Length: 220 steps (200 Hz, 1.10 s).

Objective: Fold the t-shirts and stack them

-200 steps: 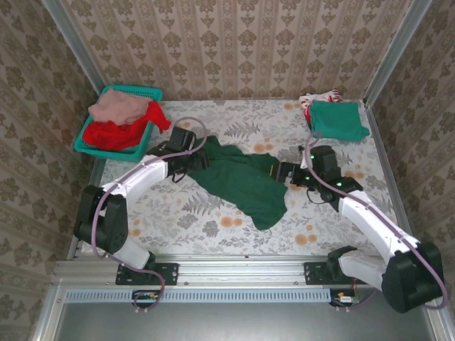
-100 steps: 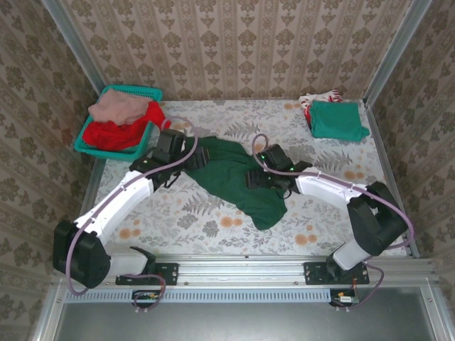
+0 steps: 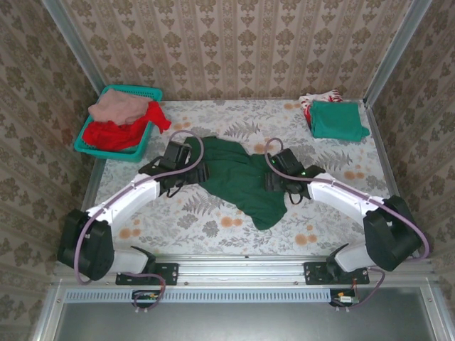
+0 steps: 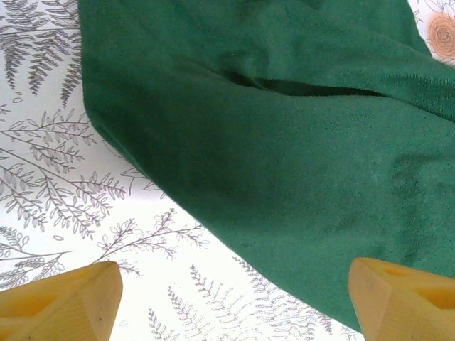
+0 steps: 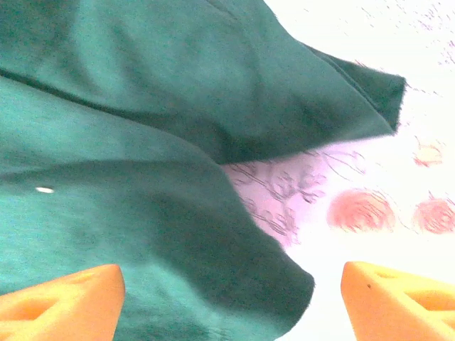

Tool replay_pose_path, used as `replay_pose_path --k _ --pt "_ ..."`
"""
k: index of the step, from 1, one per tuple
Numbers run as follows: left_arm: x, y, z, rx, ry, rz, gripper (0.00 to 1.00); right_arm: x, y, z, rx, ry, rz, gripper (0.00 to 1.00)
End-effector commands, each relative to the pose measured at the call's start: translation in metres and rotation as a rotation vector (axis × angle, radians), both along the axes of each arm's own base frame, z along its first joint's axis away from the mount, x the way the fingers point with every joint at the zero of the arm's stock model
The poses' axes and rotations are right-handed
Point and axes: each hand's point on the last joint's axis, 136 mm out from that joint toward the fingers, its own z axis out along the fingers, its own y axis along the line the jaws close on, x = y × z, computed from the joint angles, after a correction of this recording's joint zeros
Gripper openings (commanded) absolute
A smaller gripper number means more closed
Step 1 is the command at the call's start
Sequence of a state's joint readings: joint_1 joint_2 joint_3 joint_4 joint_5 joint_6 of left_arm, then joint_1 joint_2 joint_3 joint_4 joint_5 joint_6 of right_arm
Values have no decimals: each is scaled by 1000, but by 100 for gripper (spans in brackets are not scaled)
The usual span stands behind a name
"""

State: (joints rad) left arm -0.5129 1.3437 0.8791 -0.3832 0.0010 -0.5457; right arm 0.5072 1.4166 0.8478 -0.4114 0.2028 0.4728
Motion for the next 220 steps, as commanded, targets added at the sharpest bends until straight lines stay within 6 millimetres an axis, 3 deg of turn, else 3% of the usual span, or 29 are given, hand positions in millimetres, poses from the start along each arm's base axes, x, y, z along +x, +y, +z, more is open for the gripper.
replay_pose_path --k 1,25,51,86,115,134,151,169,189,199,220 --pt "-1 -13 1 -23 -11 -52 84 -9 -16 -24 32 58 -52 81" --pt "-3 -15 3 -29 -12 -62 84 0 15 -22 174 57 38 70" --pt "-7 -9 13 -38 -38 -50 84 11 46 2 214 20 97 36" --pt "-18 15 28 -26 -86 8 87 10 129 38 273 -46 263 18" --pt "-34 43 32 -38 -112 81 89 0 201 50 311 -59 397 22" --pt "-46 63 31 -63 -112 143 91 -5 218 52 342 -20 440 29" --pt "-55 65 34 -85 -120 146 94 -9 197 67 295 -60 419 32" --pt "-57 56 39 -105 -128 126 100 -4 129 73 168 -102 265 44" --pt "-56 14 47 -68 -155 42 100 -6 35 57 149 -75 31 50" --pt "-54 -17 50 -21 -170 -18 100 -13 -8 47 159 -57 -76 53" --pt "-50 -95 54 72 -179 -165 100 -35 -70 32 144 -31 -246 60"
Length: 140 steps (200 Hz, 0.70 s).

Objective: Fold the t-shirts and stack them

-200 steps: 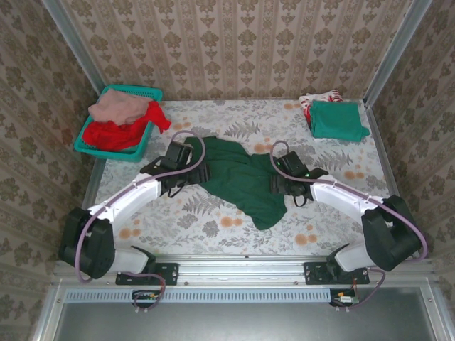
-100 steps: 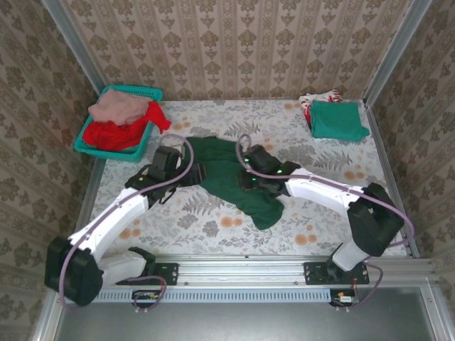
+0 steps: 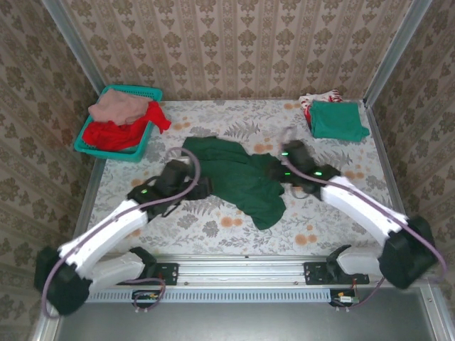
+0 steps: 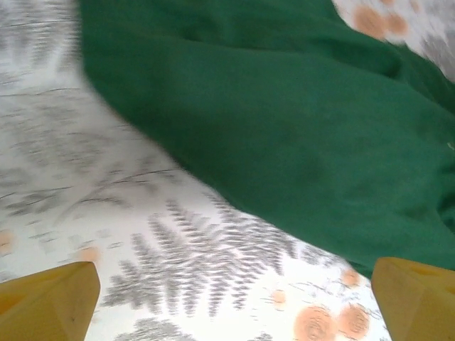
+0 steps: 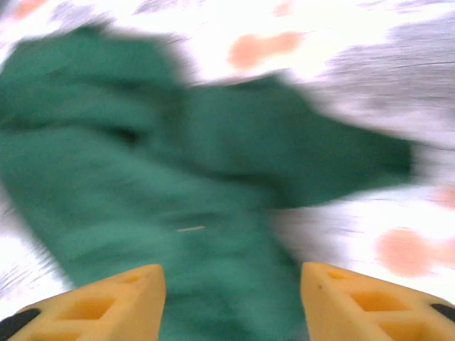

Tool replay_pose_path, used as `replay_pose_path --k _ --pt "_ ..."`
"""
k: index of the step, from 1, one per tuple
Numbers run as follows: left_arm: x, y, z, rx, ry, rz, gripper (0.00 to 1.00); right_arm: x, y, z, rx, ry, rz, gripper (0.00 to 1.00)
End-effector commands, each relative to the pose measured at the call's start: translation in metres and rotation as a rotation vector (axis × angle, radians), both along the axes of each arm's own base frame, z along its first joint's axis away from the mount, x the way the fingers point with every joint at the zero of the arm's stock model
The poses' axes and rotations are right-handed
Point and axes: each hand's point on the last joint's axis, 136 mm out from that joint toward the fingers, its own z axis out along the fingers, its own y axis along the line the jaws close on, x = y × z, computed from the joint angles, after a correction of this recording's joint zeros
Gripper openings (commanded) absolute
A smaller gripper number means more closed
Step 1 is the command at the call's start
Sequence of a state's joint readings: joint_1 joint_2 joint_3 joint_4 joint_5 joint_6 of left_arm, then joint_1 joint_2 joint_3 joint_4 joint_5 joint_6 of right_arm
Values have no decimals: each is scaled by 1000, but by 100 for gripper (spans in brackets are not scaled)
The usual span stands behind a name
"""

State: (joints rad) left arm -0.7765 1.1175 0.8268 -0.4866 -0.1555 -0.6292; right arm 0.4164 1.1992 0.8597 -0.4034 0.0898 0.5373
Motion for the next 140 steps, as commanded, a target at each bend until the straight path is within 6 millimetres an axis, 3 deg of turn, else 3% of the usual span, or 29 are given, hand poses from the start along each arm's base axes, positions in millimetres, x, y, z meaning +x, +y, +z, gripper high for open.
replay_pose_path --k 1,22,40,64,81,102,120,140 --pt "15 -71 16 69 -75 -71 100 -44 -64 -41 -60 153 -167 61" --pt "21 -147 4 145 -48 -191 91 -58 -93 -54 4 175 -269 64" --pt "22 -199 -11 176 -30 -280 83 -65 -99 -65 69 207 -298 66" --pt "16 -237 -43 242 17 -345 84 -65 -101 -72 106 211 -318 68" --pt "14 -251 -60 295 28 -367 83 -67 -109 -78 119 211 -349 69" --pt "18 -254 -80 359 56 -362 68 -67 -108 -82 167 206 -347 68" --pt "20 -252 -83 385 55 -369 44 -66 -101 -83 201 197 -318 69" --pt "27 -238 -70 395 47 -350 13 -62 -84 -80 273 173 -252 71"
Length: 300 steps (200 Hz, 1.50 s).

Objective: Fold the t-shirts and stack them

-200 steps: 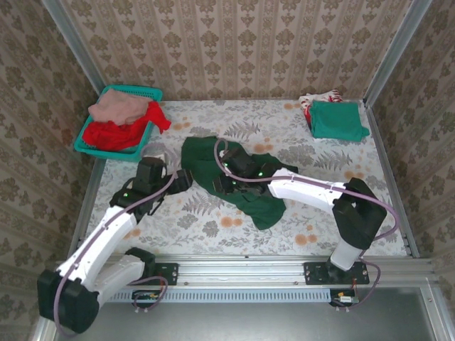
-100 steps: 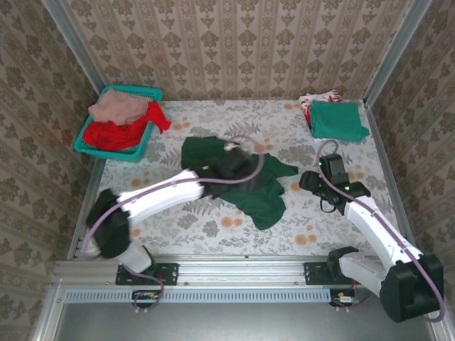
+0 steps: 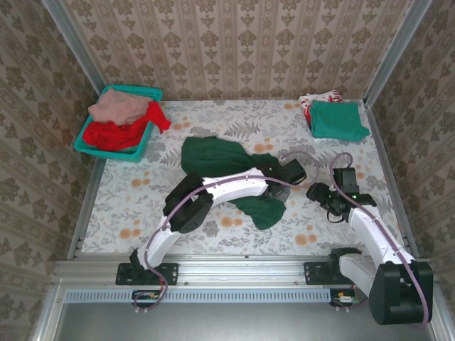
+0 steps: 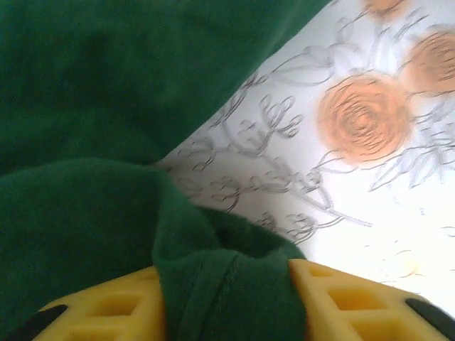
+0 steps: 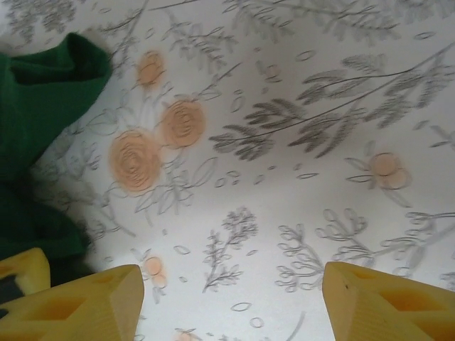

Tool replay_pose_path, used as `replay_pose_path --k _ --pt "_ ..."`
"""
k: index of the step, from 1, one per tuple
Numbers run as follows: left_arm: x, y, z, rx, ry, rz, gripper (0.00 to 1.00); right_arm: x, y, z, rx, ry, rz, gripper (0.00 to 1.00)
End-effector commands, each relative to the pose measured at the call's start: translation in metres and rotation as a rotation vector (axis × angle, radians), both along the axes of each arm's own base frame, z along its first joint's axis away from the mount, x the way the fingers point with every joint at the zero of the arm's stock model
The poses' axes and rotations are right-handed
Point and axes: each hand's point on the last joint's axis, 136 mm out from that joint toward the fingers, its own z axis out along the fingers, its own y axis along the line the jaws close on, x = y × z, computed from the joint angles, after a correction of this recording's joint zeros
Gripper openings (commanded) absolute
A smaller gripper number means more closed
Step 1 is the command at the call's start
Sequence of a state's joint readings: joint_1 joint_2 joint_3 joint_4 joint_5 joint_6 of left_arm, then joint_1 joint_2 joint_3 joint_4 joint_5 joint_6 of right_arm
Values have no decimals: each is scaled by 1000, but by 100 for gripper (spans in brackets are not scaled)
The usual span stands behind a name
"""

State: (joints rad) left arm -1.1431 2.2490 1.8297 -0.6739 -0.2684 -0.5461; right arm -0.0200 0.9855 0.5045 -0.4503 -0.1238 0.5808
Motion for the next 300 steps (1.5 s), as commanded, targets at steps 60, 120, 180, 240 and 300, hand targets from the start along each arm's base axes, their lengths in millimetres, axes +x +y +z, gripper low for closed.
replay_pose_path --k 60,120,180,240,300 --pt "50 182 157 -30 -229 253 0 24 103 28 85 -181 354 81" --pt "25 390 92 -74 -97 724 0 54 162 22 -42 -132 512 80" --pt "-7 442 74 -70 -26 885 32 68 266 -1 -31 -79 739 76" --pt "-37 403 91 -209 -79 740 60 73 319 -6 -40 -64 869 65" --pt "-40 330 66 -291 -42 517 59 118 336 52 -154 -168 876 7"
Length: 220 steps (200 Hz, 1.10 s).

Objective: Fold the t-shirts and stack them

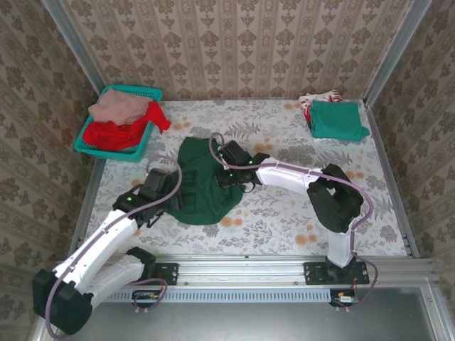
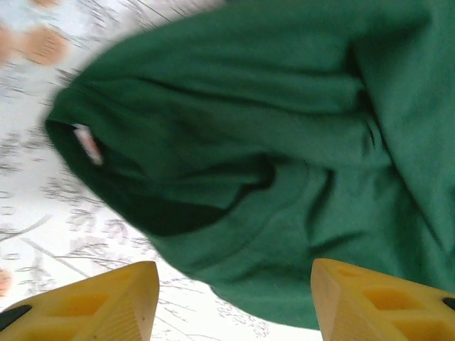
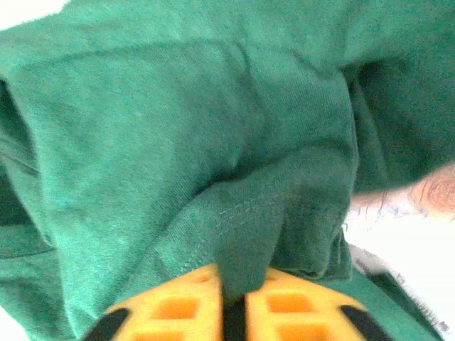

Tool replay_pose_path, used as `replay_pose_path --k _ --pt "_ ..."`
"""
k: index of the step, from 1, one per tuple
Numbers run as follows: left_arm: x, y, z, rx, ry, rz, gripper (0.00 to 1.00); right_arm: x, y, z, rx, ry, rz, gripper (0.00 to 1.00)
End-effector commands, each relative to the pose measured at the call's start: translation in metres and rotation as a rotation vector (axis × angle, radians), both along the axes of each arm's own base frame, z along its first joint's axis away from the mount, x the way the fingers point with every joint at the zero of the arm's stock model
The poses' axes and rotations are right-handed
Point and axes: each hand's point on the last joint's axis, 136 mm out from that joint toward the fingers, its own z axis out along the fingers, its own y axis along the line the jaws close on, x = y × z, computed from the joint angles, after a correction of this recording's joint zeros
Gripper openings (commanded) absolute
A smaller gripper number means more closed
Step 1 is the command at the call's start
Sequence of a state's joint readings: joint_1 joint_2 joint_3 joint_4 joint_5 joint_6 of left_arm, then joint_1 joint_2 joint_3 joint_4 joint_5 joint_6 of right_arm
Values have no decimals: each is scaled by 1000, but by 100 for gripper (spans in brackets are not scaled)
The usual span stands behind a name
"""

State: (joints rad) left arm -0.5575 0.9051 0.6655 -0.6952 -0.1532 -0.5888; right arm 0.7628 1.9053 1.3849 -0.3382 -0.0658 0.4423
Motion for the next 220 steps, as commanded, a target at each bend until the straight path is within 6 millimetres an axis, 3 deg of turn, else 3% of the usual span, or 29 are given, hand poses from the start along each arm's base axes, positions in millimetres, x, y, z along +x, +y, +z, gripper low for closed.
replay_pose_path --k 1,30,58,73,89,103,119,130,146,171,202,220 --pt "5 -26 5 -70 -51 -50 59 18 4 23 -45 -61 14 7" --pt "4 -46 0 -110 -73 -119 60 37 17 48 -22 -105 27 4" --pt "4 -45 -19 -98 -49 -104 62 53 22 71 -25 -146 14 3" --pt "6 -41 -24 -87 -47 -73 63 59 21 81 -9 -177 -4 11" --pt "11 -37 -25 -94 -47 -49 68 66 28 73 4 -145 26 16" --pt "17 -34 -26 -120 -28 -27 71 65 14 53 -62 -73 6 22" --pt "26 -39 -25 -147 -21 -41 72 57 2 53 -48 -83 -7 44" --pt "33 -50 -22 -170 -27 -69 73 52 -6 61 -4 -99 -25 46" --pt "48 -72 -17 -202 -36 -124 73 44 -35 66 23 -104 -98 51" --pt "74 -101 -15 -153 -24 -197 76 27 -92 54 22 -90 -232 55" --pt "95 -141 -19 -50 12 -312 82 3 -142 39 14 -75 -321 59" --pt "100 -156 -32 -21 62 -341 74 -7 -163 29 6 -63 -357 59"
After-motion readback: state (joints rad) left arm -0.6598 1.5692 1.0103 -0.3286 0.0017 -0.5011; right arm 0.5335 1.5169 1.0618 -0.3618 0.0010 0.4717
